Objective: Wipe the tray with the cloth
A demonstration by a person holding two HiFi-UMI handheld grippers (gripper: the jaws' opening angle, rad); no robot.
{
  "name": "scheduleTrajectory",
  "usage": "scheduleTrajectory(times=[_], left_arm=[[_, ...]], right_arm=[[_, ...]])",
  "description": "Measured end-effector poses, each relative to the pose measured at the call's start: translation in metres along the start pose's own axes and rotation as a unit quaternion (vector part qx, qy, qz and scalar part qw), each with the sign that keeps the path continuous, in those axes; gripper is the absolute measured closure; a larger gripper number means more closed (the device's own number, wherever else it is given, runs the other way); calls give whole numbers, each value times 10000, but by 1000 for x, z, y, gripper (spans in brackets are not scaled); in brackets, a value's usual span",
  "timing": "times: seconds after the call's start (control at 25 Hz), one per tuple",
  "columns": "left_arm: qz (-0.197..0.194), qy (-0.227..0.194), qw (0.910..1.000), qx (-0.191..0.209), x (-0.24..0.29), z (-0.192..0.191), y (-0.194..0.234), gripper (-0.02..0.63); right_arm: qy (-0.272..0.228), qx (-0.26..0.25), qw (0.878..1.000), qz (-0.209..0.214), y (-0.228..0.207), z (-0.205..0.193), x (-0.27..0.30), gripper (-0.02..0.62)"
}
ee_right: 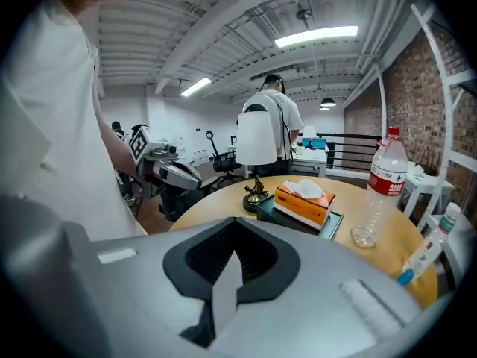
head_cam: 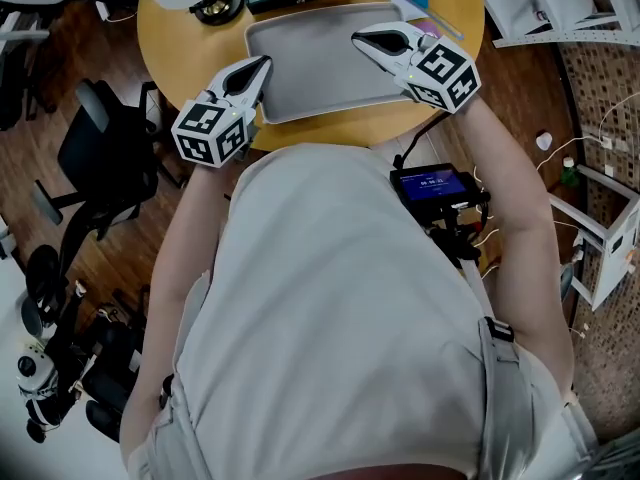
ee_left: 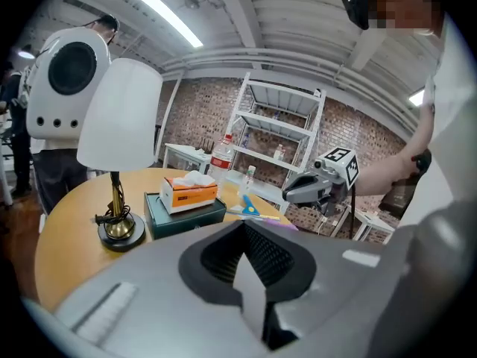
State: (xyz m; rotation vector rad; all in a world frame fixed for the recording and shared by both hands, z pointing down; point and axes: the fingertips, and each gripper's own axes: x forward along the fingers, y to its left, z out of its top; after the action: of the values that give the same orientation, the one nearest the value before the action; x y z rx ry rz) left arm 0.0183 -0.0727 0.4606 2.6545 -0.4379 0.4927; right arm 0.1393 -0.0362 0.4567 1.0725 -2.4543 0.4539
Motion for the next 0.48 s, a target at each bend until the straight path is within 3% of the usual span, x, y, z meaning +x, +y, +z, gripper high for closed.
scheduleTrajectory(times=[0.48], left_arm=[[-198, 43, 9997, 99, 4, 4, -5, 606]], right_arm=[[-37, 77, 9999, -111, 5, -6, -4, 595]])
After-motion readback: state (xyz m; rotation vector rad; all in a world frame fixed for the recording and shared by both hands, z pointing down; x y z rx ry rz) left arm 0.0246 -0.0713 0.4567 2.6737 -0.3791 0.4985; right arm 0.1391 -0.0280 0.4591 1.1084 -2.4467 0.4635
